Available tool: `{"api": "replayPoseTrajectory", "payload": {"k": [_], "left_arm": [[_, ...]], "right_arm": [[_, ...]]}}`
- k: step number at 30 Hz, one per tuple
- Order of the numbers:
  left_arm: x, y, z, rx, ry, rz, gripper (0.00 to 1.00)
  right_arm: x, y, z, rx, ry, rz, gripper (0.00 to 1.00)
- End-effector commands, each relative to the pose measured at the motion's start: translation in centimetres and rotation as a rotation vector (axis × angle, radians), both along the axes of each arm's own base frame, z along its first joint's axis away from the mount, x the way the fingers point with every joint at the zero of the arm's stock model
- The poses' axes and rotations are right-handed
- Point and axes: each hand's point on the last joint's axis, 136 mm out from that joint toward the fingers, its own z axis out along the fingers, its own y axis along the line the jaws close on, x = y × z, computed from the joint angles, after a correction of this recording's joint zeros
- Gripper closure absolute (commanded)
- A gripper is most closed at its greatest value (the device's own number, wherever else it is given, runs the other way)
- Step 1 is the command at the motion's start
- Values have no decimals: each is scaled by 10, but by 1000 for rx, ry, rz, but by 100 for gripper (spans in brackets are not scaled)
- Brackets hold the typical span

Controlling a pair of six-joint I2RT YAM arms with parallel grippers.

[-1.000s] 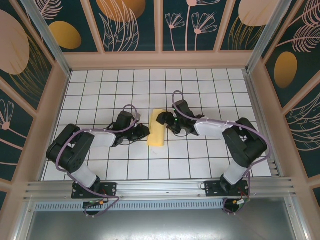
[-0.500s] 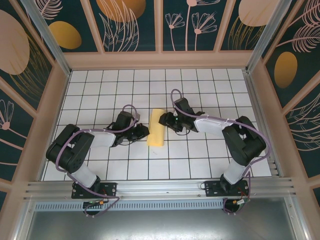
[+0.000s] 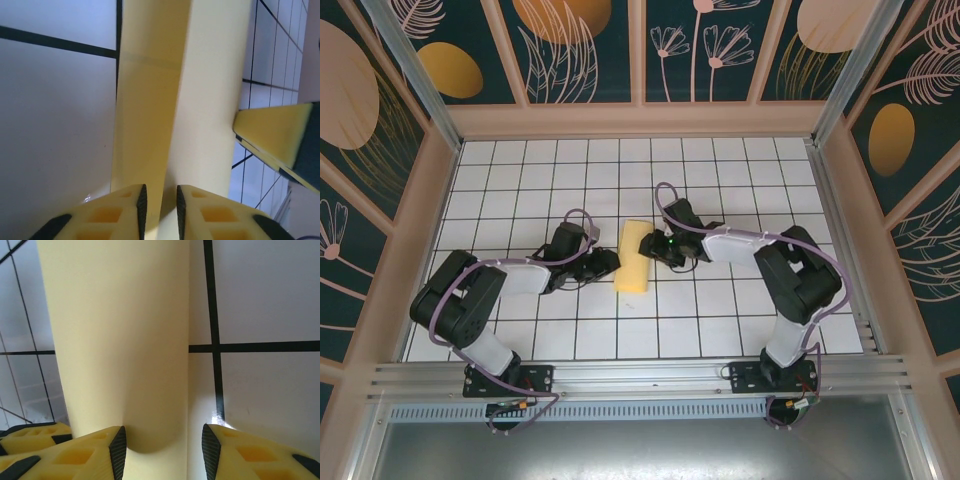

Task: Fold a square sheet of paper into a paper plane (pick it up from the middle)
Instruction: Fold the square sheet of paper in half at the center of the table.

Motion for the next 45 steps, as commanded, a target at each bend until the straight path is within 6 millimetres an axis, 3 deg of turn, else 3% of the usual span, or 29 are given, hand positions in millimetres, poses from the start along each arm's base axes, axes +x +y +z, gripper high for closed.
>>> {"api": "replayPoseTrajectory", "payload": {"k": [1,3,8,13,32,40,45], "left_arm": [[4,8,12,25,-38,28,68],[3,17,15,58,-51,61,60],[7,51,23,180,-88,209,59],[8,69,36,218,-132,292,55],[6,72,38,222,-138,295,54],[5,72,38,219,-136,296,54],[5,72,37,215,-132,299,54]], "right_arm": [[-2,5,-4,-33,6,36,53],[-2,6,-8,-57,18,40,52],[-1,1,-14,-142,21,30,50],[-1,3,-18,-160,41,21,49],[-3,-2,-20,-183,34,51,51],[-1,3,3,-21,-10,46,50],[0,-4,5,-38,-21,48,49]]}}
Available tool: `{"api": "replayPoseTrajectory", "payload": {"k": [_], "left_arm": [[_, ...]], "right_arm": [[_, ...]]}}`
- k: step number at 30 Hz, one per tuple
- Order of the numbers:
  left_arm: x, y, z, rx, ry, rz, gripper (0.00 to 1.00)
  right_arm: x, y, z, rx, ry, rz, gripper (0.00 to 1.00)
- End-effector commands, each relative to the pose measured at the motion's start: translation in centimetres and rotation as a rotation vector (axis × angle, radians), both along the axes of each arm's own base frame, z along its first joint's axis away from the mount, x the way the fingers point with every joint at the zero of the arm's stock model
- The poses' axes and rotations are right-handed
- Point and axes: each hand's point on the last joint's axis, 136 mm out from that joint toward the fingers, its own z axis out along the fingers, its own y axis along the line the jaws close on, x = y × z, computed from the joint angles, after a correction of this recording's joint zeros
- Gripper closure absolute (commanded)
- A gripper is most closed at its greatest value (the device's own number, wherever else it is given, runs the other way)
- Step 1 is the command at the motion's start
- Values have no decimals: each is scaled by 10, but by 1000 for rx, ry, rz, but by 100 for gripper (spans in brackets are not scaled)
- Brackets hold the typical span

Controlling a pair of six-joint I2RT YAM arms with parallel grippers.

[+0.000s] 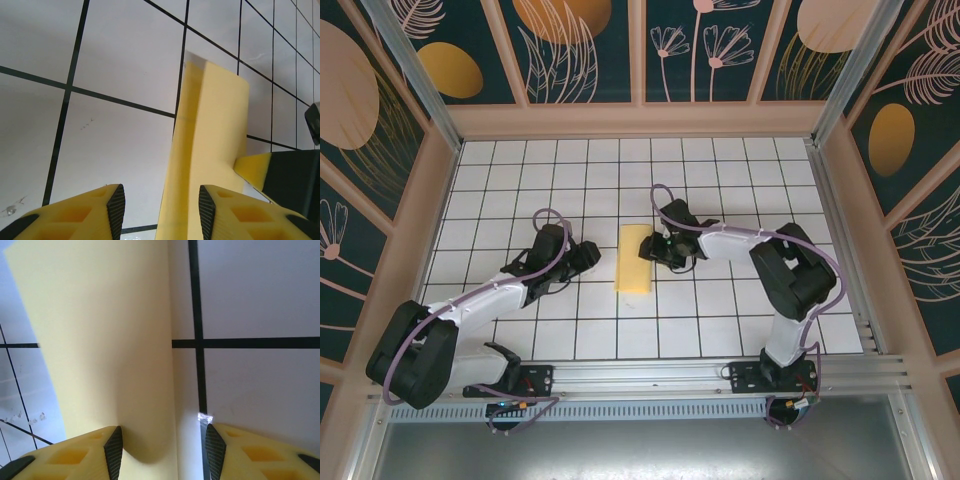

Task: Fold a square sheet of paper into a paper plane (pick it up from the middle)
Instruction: Fold the square sheet of paper in half at the center of the table.

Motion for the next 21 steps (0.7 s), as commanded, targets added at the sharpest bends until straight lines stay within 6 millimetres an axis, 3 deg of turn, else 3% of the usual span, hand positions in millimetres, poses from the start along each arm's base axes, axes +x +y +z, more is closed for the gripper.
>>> {"api": "replayPoseTrajectory", "payload": {"k": [1,14,21], "left_arm": [[-3,6,-5,6,15,26,54],[-4,6,-3,0,11,27,54],[-4,6,-4,2,14,25,54]], "right_arm": [[2,1,11,17,-29,22,49],[0,7,-14,-89,27,29,47],[-1,12,-14,-108,24,57,45]]}}
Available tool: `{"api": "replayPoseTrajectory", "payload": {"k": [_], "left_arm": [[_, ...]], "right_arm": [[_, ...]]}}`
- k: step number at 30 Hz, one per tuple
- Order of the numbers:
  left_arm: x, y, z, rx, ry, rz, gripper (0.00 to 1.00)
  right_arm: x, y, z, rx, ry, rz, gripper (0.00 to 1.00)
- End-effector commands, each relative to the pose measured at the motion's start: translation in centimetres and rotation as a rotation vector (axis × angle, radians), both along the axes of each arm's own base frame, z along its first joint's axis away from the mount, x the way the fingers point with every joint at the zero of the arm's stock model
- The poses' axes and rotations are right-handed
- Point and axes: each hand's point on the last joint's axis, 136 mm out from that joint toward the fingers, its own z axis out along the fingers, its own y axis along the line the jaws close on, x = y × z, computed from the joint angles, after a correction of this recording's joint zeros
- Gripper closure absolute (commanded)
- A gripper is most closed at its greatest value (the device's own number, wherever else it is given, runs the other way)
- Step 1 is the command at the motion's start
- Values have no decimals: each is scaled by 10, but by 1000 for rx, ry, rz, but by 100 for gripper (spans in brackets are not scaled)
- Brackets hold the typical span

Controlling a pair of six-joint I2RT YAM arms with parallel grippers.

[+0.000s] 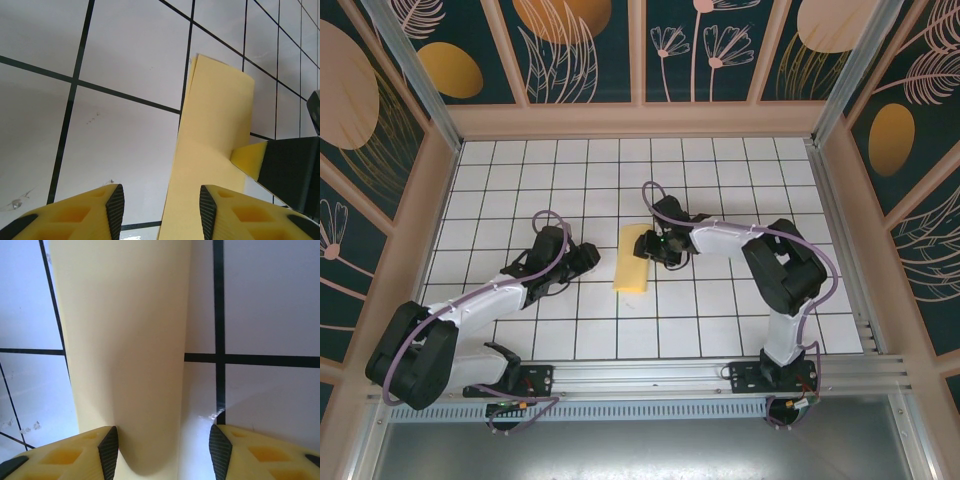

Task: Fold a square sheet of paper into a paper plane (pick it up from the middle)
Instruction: Fold the square sheet of paper in half at the center of the table.

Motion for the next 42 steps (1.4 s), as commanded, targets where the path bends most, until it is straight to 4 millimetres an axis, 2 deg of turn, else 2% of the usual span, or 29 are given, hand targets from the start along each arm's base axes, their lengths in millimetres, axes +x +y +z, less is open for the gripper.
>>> {"api": "replayPoseTrajectory", "payload": {"k": [1,9,23,32,36,38,42], "left_arm": [[-1,4,0,2,3,19,53],[0,3,1,-1,2,13,53],[1,-2,4,-20,-2,-6,54],[5,-19,13,-81,-20,-65,58],[10,-35,20,-130,-30,-123,65],[15,-42,21,-150,-32,-142,71],[25,-58,17,-193,-16,-175,99]], "right_arm": [[-5,2,-11,-48,15,36,45],[-11,2,-18,-68,41,77,45],[-14,-9,-35,-158,88,54,45],[-14,-14,-38,-186,86,53,45],[-15,-16,-42,-196,92,51,45],[-15,-17,-42,-200,92,49,46],[-15,-17,-43,-202,91,47,46]]}}
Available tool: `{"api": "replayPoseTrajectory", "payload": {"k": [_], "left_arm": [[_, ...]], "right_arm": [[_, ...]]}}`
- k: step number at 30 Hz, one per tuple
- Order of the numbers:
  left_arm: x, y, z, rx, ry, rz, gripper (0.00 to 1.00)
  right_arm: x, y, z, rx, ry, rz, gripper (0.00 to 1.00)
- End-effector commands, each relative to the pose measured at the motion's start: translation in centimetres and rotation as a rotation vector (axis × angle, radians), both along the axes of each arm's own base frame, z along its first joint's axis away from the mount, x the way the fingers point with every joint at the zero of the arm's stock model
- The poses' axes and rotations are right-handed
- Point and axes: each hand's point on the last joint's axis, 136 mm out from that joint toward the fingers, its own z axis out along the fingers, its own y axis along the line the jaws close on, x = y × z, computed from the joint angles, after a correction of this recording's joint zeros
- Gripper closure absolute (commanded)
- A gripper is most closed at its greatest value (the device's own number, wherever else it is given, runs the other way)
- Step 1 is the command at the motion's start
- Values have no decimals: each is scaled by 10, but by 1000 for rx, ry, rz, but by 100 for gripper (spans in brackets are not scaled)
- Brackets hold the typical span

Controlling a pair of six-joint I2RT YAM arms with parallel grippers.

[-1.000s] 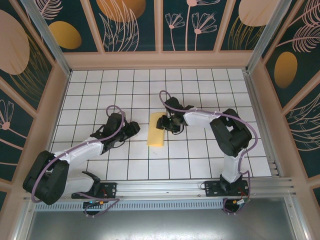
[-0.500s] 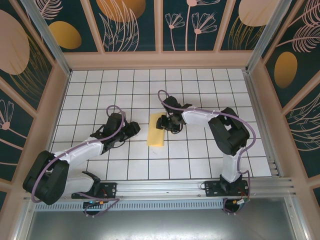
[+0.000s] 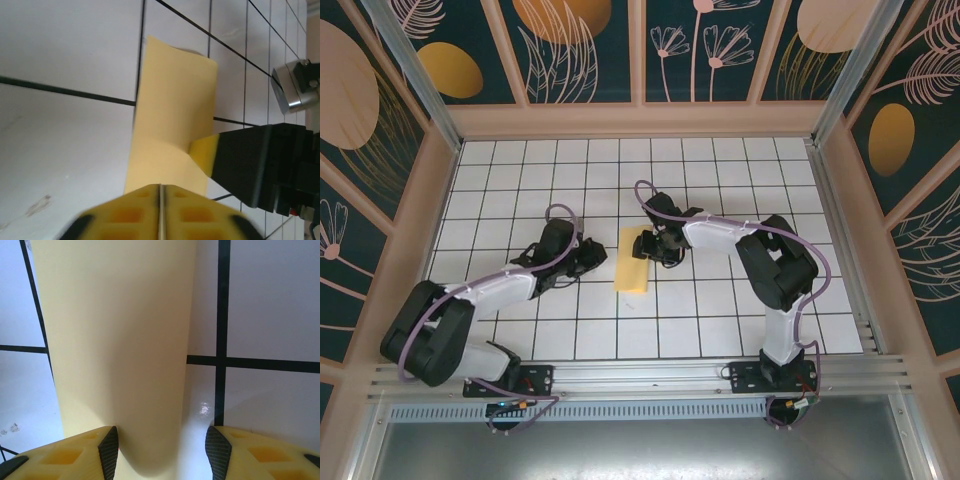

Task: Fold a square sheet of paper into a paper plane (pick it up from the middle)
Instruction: Fold the square sheet of paper in half at the center of the table, then hold the square sheet of paper at the center of the table.

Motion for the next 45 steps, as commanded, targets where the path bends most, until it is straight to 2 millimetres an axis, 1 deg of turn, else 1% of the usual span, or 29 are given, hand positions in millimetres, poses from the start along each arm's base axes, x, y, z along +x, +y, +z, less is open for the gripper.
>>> {"api": "replayPoseTrajectory", "payload": {"k": [1,4,8,14,16,18,24,27,34,37,45], "left_arm": [[16,-22,16,-91,-34,-54,100],[20,-36,6,-122,10,-94,100],[23,-39,-10,-114,60,-89,100],[27,-45,-19,-92,81,-112,100],[28,-45,-22,-74,93,-111,100],[27,-43,-36,-47,123,-104,100],[25,-47,-52,15,167,-115,100],[24,-44,-56,37,178,-100,100],[25,-43,-55,66,173,-98,100],[23,-42,-58,77,179,-99,100],[13,-36,-79,105,229,-99,100]], "right_arm": [[-15,-17,-37,-112,68,3,46],[-15,-17,-38,-116,70,4,46],[-15,-17,-38,-115,68,4,46],[-16,-17,-40,-119,73,4,46],[-16,-17,-39,-118,72,4,46],[-16,-17,-39,-120,72,4,46],[-16,-18,-40,-123,74,5,46],[-16,-18,-40,-124,75,4,46],[-16,-18,-41,-125,76,3,46],[-16,-18,-41,-124,76,3,46],[-13,-15,-37,-113,65,2,45]]}}
